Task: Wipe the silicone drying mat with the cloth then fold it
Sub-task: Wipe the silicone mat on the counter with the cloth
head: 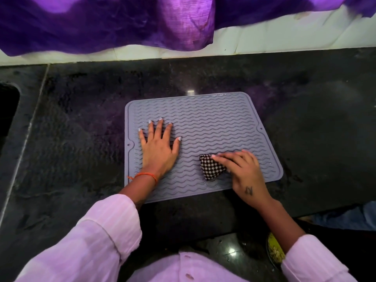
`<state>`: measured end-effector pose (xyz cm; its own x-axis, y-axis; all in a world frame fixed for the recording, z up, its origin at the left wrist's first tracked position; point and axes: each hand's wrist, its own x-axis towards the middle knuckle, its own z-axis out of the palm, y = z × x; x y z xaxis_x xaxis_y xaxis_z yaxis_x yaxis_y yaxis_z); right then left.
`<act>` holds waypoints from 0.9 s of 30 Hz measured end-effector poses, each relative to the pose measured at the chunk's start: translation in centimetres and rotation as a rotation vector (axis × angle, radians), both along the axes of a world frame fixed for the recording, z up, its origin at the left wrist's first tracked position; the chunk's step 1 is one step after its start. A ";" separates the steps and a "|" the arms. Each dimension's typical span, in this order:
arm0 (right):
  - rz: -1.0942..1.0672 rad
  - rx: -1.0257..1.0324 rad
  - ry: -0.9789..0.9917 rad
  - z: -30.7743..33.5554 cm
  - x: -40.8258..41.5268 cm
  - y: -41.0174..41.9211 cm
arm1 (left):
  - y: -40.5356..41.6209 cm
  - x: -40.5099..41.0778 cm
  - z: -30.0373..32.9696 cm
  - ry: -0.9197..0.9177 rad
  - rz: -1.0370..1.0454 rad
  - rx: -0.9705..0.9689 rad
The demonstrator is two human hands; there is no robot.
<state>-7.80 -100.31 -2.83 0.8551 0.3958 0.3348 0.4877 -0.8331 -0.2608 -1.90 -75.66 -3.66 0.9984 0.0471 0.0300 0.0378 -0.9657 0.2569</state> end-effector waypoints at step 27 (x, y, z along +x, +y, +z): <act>-0.059 -0.132 0.065 0.6 13.4 3.0 | -0.4 0.0 0.1 -0.031 0.026 0.002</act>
